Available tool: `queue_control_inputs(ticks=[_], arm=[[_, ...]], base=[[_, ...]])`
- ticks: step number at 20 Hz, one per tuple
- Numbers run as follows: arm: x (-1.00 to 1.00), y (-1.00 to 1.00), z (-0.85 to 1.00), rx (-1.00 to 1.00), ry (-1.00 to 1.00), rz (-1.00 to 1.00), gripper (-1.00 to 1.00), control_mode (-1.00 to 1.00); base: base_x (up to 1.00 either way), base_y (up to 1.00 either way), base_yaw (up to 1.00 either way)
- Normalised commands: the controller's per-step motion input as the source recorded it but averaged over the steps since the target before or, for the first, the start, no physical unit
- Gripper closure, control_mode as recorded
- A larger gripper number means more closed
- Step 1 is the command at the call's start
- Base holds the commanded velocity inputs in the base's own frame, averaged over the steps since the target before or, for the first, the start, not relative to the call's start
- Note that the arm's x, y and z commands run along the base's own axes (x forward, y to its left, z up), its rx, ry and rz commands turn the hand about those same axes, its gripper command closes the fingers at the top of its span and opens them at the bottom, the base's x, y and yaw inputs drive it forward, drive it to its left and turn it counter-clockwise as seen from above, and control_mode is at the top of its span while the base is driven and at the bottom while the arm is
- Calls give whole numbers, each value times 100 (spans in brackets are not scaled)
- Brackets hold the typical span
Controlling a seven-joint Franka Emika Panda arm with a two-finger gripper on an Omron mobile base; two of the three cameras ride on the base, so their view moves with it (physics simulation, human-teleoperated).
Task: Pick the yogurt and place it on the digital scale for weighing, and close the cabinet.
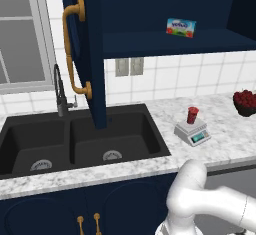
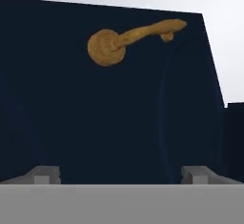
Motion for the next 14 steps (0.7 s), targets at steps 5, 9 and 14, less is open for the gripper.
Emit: queue_control_inputs(ticks=[5, 9, 14], arm=[[-40, 100, 100, -1, -38, 4, -100, -100], [-56, 100, 100, -13, -11, 6, -100, -100], [-22, 100, 100, -28, 4, 2, -100, -100]], base=[[0, 0, 0], [0, 0, 0], [0, 0, 0]])
